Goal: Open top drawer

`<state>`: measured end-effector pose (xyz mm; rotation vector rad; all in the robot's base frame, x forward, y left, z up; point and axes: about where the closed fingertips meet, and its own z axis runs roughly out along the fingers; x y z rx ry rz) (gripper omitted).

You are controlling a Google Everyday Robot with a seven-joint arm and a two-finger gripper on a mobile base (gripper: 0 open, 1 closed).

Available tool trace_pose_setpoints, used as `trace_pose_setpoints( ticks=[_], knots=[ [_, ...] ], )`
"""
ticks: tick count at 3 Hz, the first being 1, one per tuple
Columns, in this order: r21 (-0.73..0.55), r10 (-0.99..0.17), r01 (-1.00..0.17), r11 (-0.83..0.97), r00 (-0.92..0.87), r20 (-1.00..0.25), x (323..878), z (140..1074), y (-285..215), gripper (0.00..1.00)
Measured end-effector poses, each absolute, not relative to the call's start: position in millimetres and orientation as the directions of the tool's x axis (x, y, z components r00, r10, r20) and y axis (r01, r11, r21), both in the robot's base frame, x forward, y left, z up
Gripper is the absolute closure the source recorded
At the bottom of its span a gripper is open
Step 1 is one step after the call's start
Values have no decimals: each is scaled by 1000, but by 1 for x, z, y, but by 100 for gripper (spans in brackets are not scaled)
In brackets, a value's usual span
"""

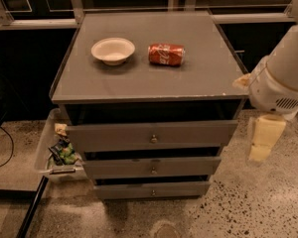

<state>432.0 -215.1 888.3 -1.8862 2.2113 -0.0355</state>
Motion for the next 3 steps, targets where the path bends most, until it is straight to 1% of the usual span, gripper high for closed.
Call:
trace_pose_setpoints(
  ticks=[1, 2, 3],
  knots=[
    [-161, -982, -984, 77, -47, -181, 429, 840, -222, 0],
    [-193, -974, -981, -12, 55, -219, 431, 796, -232, 0],
    [-217, -973, -975, -55, 101, -207, 434, 797, -233, 0]
  ],
)
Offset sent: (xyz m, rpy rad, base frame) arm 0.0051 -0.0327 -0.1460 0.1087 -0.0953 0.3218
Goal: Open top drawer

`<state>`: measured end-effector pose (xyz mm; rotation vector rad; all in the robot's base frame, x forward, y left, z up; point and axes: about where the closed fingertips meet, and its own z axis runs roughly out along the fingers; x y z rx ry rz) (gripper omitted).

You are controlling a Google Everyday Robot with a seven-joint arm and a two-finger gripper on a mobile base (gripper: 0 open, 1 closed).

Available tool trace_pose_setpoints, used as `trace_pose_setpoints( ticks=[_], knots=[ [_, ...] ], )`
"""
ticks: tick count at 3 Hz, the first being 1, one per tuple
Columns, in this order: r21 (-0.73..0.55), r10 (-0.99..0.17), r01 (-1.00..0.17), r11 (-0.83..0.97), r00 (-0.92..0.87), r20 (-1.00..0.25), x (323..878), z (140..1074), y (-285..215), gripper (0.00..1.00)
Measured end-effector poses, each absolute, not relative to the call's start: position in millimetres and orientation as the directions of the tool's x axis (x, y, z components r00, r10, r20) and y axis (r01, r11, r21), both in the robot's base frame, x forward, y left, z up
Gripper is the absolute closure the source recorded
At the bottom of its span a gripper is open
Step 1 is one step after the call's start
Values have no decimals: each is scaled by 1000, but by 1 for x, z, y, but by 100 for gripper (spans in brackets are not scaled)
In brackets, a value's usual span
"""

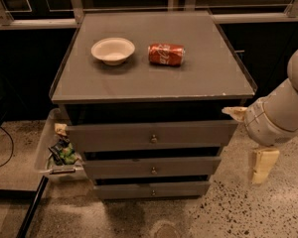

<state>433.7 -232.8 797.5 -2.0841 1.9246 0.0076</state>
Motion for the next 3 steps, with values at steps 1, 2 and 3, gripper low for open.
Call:
trace_pose_setpoints(
  ticks=[1, 2, 3],
  knots=[
    [-216, -973, -975, -54, 100, -208, 434, 797, -233, 0],
    [-233, -970, -972, -24, 79, -229, 452, 772, -237, 0],
    [-280, -959, -960, -4, 83, -272, 481, 739, -238, 0]
  ],
)
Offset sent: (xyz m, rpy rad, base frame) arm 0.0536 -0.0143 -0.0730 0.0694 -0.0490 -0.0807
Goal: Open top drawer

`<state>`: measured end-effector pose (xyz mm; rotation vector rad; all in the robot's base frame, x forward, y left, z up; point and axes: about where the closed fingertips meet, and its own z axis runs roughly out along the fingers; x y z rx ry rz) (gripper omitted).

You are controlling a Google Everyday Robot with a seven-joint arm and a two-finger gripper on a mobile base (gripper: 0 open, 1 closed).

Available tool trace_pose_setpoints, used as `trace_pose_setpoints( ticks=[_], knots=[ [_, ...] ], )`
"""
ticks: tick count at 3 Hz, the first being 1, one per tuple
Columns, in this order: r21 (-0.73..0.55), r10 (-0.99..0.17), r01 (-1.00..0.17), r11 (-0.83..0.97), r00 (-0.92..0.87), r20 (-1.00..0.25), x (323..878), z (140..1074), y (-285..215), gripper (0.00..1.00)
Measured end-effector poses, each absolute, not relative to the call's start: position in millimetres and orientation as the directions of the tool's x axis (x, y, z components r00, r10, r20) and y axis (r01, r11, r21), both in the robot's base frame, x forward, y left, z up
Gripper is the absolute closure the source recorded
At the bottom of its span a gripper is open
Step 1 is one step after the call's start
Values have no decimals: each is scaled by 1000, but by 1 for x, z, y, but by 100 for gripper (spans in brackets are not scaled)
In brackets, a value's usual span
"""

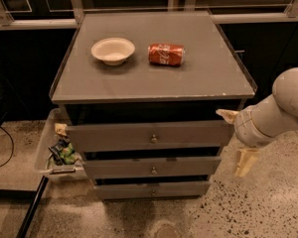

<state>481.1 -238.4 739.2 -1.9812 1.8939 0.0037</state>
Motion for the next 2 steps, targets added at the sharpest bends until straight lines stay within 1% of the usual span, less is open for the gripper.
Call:
trace_pose_setpoints(
  ticks=[1, 2],
  knots=[
    [-310, -942, -951, 1, 104, -320, 506, 713, -234, 0],
    [-311, -920, -950, -2, 124, -372, 523, 689, -225, 0]
  ],
)
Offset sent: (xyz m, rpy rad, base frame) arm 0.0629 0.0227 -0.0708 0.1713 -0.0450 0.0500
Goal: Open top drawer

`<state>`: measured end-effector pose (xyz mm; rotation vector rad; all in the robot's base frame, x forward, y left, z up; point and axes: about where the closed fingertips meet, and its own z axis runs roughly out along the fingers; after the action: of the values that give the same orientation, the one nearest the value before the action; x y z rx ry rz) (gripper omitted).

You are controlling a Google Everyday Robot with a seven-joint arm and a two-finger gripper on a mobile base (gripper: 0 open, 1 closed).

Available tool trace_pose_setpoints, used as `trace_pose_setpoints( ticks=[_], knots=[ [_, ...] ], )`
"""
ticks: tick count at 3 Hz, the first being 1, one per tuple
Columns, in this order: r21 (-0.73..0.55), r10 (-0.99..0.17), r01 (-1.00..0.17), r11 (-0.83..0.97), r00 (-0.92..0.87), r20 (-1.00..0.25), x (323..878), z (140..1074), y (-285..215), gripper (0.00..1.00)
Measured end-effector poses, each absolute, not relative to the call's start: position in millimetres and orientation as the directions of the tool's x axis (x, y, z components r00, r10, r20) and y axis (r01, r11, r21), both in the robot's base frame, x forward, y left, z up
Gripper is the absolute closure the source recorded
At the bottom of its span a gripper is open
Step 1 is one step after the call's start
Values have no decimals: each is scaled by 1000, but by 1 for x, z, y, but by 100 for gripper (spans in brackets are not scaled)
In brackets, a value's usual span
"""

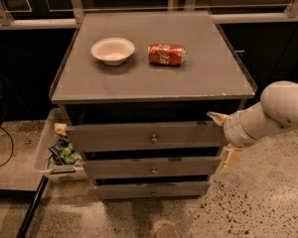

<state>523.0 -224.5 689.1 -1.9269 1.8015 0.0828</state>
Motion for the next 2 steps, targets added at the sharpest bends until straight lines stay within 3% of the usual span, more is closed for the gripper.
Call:
trace_pose_setpoints(
  ticks=[2],
  knots=[
    [-316, -911, -949, 0, 130, -391, 532, 682, -220, 0]
  ],
)
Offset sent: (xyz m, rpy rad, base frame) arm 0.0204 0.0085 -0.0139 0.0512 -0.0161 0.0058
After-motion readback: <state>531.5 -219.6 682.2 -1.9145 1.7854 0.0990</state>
